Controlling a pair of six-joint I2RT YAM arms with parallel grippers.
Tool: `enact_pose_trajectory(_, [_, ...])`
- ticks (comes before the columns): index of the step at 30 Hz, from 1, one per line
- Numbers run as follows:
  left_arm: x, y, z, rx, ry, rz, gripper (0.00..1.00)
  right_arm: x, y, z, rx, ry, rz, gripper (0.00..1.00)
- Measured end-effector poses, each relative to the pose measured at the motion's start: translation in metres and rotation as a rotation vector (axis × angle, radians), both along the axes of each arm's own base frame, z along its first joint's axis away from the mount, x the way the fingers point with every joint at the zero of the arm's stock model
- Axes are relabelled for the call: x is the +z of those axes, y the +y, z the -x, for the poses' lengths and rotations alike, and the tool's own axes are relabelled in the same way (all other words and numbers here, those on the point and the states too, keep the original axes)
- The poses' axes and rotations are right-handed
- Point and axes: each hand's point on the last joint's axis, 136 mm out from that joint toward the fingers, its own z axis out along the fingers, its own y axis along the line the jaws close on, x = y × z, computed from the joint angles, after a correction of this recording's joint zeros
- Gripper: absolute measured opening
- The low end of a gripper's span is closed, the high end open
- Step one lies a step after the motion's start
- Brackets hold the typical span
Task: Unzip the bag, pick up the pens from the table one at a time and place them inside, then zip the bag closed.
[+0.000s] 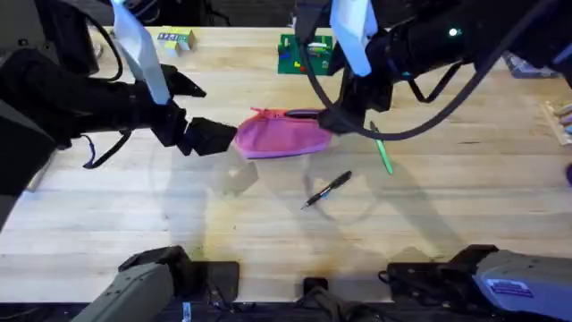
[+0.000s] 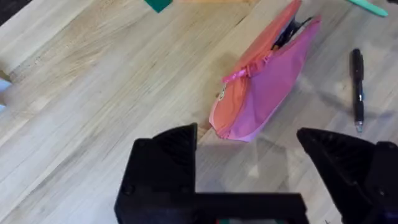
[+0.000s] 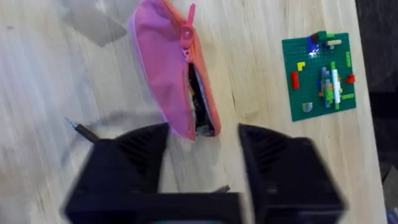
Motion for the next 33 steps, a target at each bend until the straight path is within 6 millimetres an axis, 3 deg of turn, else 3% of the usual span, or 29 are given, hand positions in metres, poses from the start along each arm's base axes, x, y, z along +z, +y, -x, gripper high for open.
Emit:
enact_pose_trajectory(3, [0.000, 0.000, 0.000, 0.000, 0.000, 0.000, 0.993, 0.000, 0.000, 0.000, 0.000, 0.000, 0.000, 0.462])
enact_pose_trajectory(6, [0.000, 0.000, 0.000, 0.000, 0.000, 0.000, 0.993, 0.000, 0.000, 0.000, 0.000, 0.000, 0.000, 0.076])
enact_pose_trajectory(7, [0.000, 0.000, 0.000, 0.000, 0.000, 0.000, 0.993, 0.000, 0.000, 0.000, 0.001, 0.000, 0.000, 0.042])
enact_pose_trajectory(20, [0.000, 0.000, 0.000, 0.000, 0.000, 0.000, 0.993, -0.012, 0.001, -0.002, -0.003, 0.035, 0.019, 0.032])
enact_pose_trajectory(33, [0.000, 0.000, 0.000, 0.000, 0.000, 0.000, 0.993, -0.053, 0.011, -0.019, -0.003, 0.106, 0.062, 0.030])
